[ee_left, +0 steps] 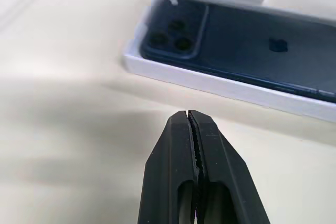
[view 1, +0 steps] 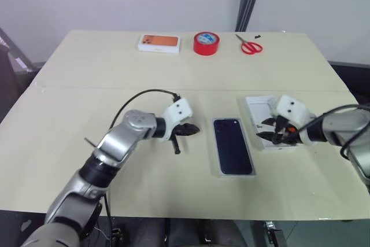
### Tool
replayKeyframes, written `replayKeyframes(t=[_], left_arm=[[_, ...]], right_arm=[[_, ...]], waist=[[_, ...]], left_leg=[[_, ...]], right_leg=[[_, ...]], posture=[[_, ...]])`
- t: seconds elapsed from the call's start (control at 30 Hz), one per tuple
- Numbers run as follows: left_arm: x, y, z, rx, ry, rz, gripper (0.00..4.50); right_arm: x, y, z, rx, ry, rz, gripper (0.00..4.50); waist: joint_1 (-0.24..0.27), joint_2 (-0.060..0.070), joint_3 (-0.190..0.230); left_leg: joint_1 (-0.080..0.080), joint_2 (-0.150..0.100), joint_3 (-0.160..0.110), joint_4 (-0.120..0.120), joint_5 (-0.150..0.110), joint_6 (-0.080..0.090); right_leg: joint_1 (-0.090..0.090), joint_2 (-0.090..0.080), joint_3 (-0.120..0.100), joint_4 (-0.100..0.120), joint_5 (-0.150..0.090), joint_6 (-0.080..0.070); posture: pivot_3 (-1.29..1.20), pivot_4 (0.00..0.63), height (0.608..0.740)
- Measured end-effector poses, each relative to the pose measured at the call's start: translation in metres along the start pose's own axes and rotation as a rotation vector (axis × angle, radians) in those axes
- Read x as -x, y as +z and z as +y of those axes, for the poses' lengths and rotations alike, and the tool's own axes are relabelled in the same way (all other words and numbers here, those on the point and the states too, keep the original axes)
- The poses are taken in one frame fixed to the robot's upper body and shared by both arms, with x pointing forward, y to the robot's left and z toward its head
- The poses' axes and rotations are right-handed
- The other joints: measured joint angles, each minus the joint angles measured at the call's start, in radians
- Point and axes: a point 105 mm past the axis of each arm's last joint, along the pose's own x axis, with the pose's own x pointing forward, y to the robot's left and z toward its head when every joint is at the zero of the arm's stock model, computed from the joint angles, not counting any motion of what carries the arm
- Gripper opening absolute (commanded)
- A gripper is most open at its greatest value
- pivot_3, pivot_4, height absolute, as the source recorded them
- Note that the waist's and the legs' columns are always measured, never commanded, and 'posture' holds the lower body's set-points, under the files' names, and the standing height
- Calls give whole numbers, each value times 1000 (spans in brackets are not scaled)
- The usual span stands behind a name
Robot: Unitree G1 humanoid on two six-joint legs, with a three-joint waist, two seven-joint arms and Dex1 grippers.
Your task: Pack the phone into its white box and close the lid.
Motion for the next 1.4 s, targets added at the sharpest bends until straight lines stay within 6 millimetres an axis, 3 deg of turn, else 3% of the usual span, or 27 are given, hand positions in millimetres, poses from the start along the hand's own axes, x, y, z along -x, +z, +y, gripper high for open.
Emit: replayKeyframes(t=[0.13, 0.37, 0.47, 0.57, 0.73, 0.83, 0.93, 1.03, 1.13, 1.27, 1.4], left_arm=[[15, 0, -14, -71, -40, -93, 52], [21, 3, -16, -86, -38, -117, 52], [19, 5, -19, -80, -37, -137, 52], [18, 8, -21, -85, -34, -147, 52], [18, 6, -21, -75, -29, -144, 52], [23, 5, -17, -51, -3, -154, 52], [33, 2, -5, -24, 65, -159, 52], [47, -1, 13, 10, 160, -172, 52], [63, -11, 34, 47, 263, -150, 52], [76, -9, 50, 47, 330, -155, 52], [79, -9, 51, 43, 332, -156, 52]], right_arm=[[-20, -3, -1, -231, -76, 36, 2207], [-32, -17, -1, -365, -187, 141, 2207], [-35, -21, 4, -422, -206, 187, 1426], [-33, -21, 6, -430, -232, 210, 23], [-31, -21, 3, -430, -267, 220, 23], [-29, -10, -1, -411, -263, 172, 23], [-21, 27, -3, -494, -152, -32, 23], [-9, 80, 14, -562, 103, -332, 23], [-9, 109, 47, -641, 408, -529, 23], [-20, 106, 98, -785, 654, -516, 23], [-40, 96, 124, -1105, 656, -454, 23]], waist=[[-4, 1, 0], [6, 1, 0], [5, 1, 0], [4, 1, 0], [0, 1, 0], [-10, 1, 0], [-20, 1, 0], [-18, 1, 0], [-16, 1, 0], [-8, 1, 0], [-26, 1, 0]], left_leg=[[-1, 0, 0, 0, 0, 0], [-1, -1, 0, -1, 0, 0], [-1, -1, 0, -1, 0, 0], [-1, -1, 0, -1, 0, 0], [-1, -1, 0, -1, 0, 0], [-1, -1, 0, -1, 0, 0], [0, 0, 0, -1, 0, 0], [0, 0, -1, -1, -1, 1], [0, 0, -1, -1, -1, 1], [-3, -1, -1, -1, -1, 1], [-2, -1, 1, 1, -1, 2]], right_leg=[[-1, -1, 0, 0, 0, 0], [-1, -2, 0, -1, 0, 0], [-1, -2, 0, -1, 0, 0], [-1, -1, 0, -1, 0, 0], [-1, -1, 0, -1, 0, 0], [-1, -1, 0, -1, 0, 0], [-1, 0, 0, 1, 0, 0], [-1, 1, -1, 2, 0, 0], [0, 0, -2, 1, 0, 0], [-1, -4, -3, 0, 0, 0], [1, -3, -1, -3, 1, 2]], posture=[[0, 150, 733], [0, 150, 733], [0, 150, 733], [0, 150, 733], [0, 150, 733], [0, 150, 733], [0, 150, 733], [0, 150, 733], [0, 150, 733], [0, 150, 733], [0, 150, 733]])
